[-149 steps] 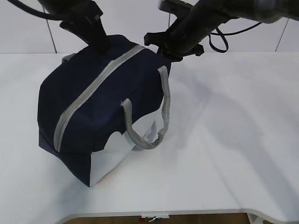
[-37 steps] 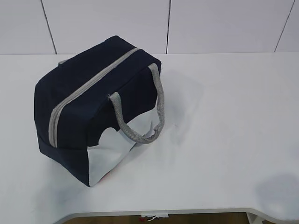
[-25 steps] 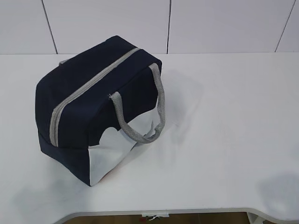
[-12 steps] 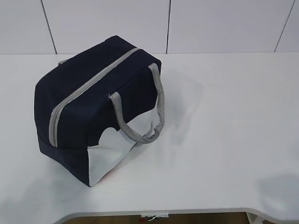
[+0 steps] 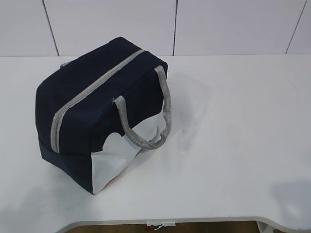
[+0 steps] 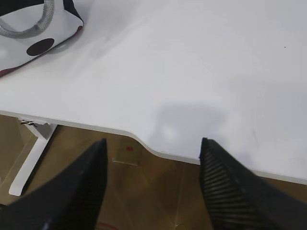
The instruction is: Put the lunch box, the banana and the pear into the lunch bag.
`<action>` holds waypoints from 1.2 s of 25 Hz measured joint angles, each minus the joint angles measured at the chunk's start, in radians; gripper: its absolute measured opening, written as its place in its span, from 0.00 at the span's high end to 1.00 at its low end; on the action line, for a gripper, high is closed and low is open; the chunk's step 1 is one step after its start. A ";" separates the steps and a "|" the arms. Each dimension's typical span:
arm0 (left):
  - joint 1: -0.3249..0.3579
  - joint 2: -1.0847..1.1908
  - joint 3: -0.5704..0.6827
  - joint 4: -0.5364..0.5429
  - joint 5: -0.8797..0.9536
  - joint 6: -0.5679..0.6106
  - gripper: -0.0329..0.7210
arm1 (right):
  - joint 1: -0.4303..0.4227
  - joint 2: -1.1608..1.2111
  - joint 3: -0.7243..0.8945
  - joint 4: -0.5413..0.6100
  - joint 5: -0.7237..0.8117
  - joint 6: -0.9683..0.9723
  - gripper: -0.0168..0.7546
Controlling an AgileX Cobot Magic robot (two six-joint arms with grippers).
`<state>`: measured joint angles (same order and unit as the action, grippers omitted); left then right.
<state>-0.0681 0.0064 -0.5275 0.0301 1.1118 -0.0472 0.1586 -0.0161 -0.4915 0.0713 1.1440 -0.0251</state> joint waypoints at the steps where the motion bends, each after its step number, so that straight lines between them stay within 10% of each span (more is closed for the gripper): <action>1: 0.000 0.000 0.000 0.000 0.000 0.000 0.64 | 0.000 0.000 0.000 -0.008 0.000 0.000 0.35; 30: 0.000 0.000 0.000 -0.058 -0.002 0.138 0.65 | -0.098 0.000 0.000 -0.039 -0.003 0.000 0.35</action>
<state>-0.0681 0.0064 -0.5275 -0.0276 1.1102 0.0904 0.0609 -0.0161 -0.4915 0.0319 1.1413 -0.0251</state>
